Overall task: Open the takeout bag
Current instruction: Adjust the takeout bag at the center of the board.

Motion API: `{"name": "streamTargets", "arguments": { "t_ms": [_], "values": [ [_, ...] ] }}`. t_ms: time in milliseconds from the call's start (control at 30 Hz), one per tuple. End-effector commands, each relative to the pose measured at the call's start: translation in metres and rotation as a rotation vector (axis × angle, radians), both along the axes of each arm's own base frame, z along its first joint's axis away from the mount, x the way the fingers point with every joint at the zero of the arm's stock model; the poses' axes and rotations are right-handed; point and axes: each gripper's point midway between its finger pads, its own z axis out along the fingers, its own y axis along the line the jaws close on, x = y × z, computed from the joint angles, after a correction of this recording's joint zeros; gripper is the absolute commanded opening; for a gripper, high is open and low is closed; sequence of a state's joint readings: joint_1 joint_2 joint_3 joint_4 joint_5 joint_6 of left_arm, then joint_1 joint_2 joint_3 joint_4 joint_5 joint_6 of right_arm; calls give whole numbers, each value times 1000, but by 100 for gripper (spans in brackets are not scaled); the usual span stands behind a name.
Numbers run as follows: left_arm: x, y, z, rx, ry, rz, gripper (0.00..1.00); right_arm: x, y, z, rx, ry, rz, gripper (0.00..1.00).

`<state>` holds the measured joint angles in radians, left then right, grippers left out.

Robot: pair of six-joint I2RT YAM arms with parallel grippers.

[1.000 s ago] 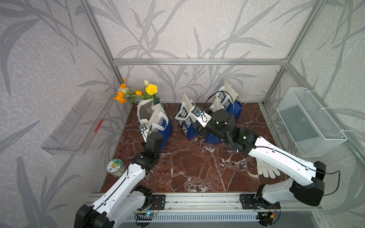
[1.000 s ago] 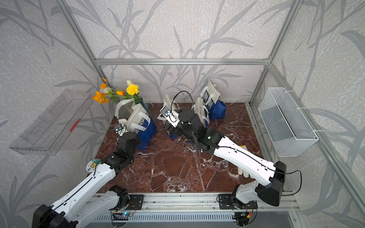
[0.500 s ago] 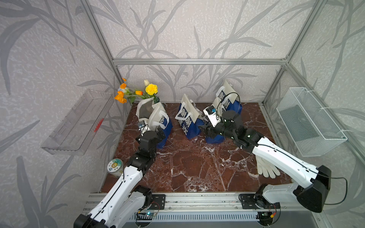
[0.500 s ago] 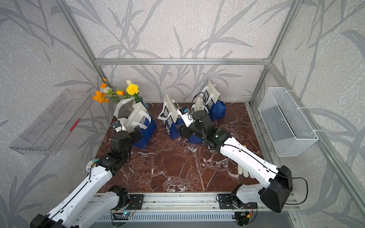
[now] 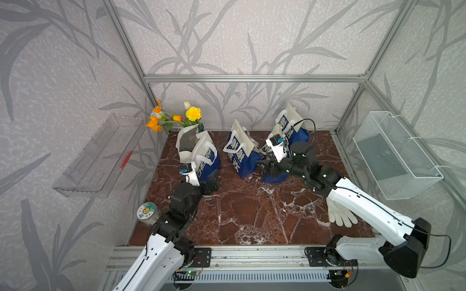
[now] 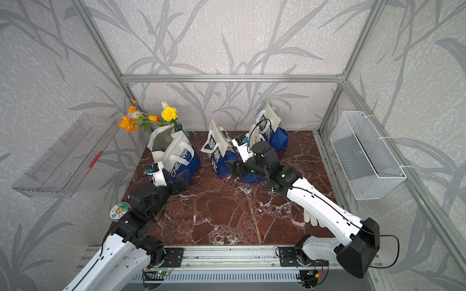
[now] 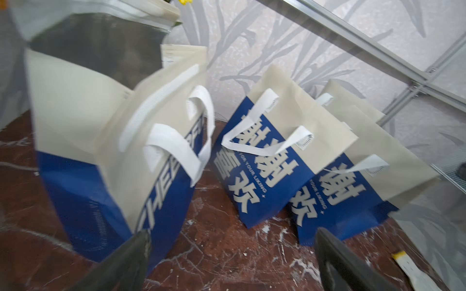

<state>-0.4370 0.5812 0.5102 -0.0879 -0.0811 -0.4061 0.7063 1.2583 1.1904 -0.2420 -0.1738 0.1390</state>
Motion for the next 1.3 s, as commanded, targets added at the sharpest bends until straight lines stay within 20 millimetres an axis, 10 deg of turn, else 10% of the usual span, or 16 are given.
{"name": "streamTargets", "arguments": {
  "t_ms": [0, 267, 533, 967, 1267],
  "values": [
    [-1, -34, 11, 62, -18, -151, 100, -10, -10, 8, 24, 2, 0, 73],
    [58, -82, 26, 167, -12, -125, 95, -12, -38, 11, -18, -70, -95, 70],
    [109, -105, -3, 169, 81, -47, 88, -13, -61, 15, -78, -139, -159, 68],
    [83, -136, -7, 164, 0, -300, 88, -9, -62, 5, -107, -139, -165, 70],
    [115, -142, -5, 228, -4, -235, 89, -5, -63, 8, -118, -159, -177, 70]
  ]
}}
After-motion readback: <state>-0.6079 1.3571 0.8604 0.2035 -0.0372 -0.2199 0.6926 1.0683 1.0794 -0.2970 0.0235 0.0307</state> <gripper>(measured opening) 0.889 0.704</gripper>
